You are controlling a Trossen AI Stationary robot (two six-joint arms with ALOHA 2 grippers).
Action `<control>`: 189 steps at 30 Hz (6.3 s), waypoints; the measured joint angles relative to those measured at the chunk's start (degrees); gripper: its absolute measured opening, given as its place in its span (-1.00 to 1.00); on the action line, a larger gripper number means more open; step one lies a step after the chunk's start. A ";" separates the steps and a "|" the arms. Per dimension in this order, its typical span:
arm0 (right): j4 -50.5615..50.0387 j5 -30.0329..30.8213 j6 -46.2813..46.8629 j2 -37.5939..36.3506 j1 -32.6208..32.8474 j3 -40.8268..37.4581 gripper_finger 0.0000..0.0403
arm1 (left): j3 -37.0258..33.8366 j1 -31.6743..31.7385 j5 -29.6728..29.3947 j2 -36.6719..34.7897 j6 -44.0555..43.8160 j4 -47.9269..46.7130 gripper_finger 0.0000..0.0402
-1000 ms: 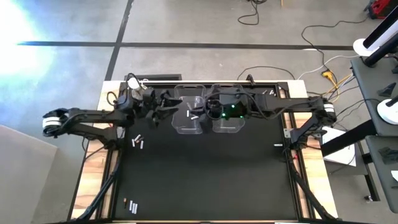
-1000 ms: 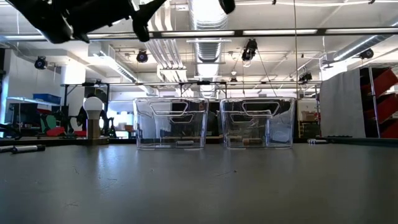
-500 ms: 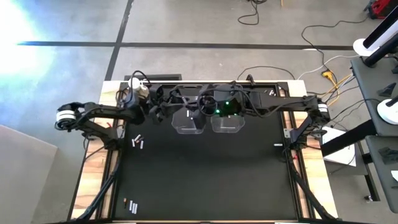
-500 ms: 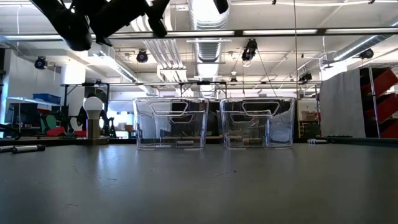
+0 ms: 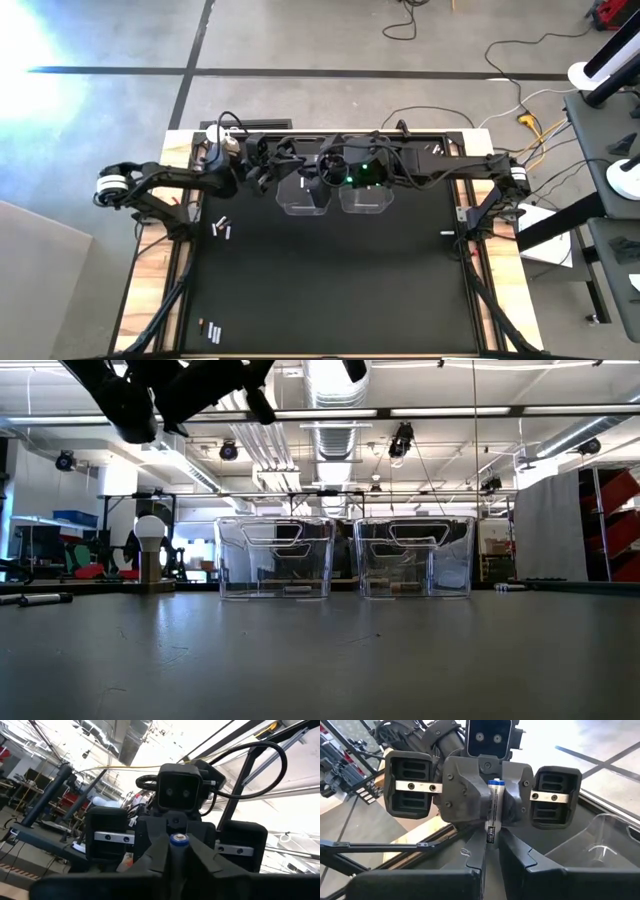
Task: Sort batteries
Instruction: Put the white battery into the left transparent bin
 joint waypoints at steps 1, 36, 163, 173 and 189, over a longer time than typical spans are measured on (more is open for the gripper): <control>0.01 0.45 0.07 0.00 0.01 -0.02 -0.86 | -0.02 0.04 0.01 0.00 -0.03 -0.01 -0.92; -65.48 7.82 12.28 -4.12 1.85 18.27 0.29 | 45.37 6.25 -13.55 22.58 50.09 -120.22 -0.93; -15.22 -9.08 6.11 -24.21 6.47 -30.46 -0.91 | 4.69 -14.43 -21.59 -7.64 14.71 -51.36 -0.02; -9.97 -9.53 1.33 -16.93 2.62 -19.95 -0.91 | 9.35 -17.52 -17.55 0.15 17.37 -42.66 0.06; -10.30 -12.05 3.41 -14.94 2.03 -16.76 -0.91 | 18.16 -17.62 -16.51 4.35 20.92 -51.15 -0.32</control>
